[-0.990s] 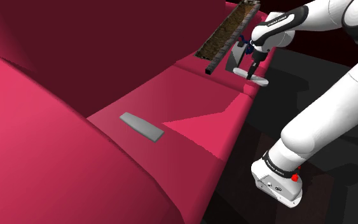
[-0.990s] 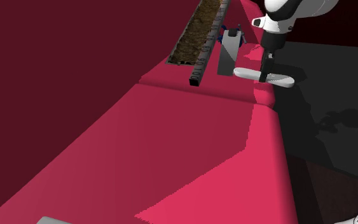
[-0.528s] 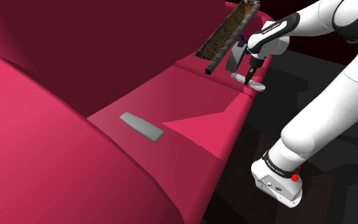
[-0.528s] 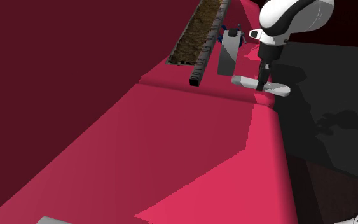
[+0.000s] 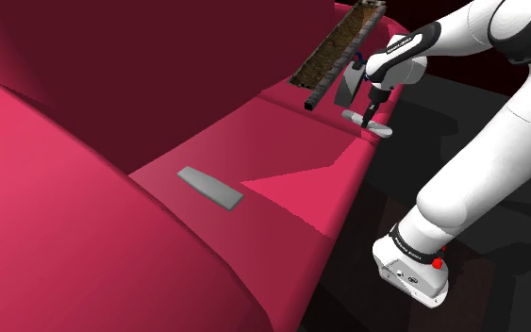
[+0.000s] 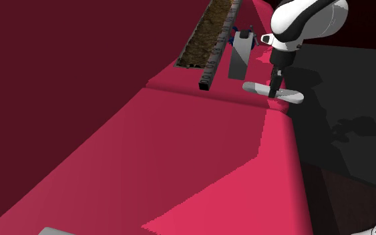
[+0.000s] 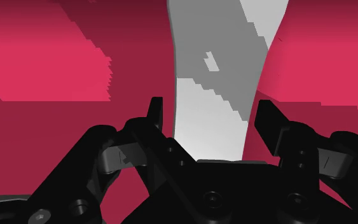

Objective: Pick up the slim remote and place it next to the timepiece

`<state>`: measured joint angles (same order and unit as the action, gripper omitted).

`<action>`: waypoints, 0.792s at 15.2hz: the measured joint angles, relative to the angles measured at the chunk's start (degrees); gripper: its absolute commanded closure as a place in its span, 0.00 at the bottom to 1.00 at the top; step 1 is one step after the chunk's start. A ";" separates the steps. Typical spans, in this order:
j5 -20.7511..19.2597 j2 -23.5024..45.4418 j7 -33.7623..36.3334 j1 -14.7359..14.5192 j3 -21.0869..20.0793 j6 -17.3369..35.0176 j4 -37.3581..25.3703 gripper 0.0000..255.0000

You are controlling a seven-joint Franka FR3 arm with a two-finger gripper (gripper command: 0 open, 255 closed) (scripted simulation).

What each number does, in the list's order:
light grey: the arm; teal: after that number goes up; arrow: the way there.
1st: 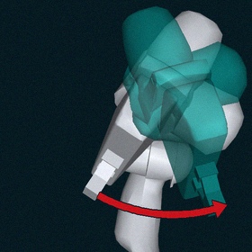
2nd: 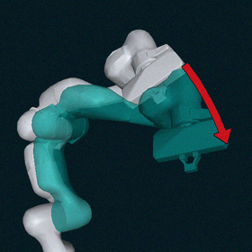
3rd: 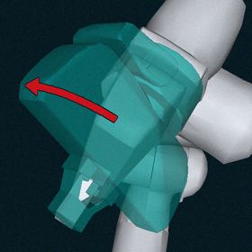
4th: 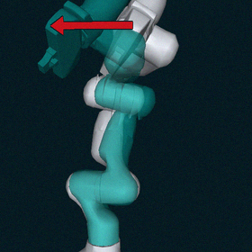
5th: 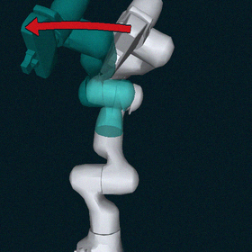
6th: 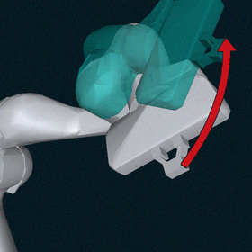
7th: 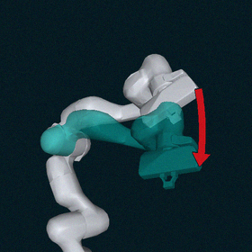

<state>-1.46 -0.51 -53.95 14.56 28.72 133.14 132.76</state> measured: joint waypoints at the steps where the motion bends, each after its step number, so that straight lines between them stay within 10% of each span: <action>1: 0.00 0.00 0.00 0.00 0.00 0.00 -0.01 0.00; 12: -2.46 -4.45 1.84 -0.08 -0.39 -6.87 -2.97 0.00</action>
<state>-3.92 -4.96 -52.11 14.49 28.33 126.27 129.79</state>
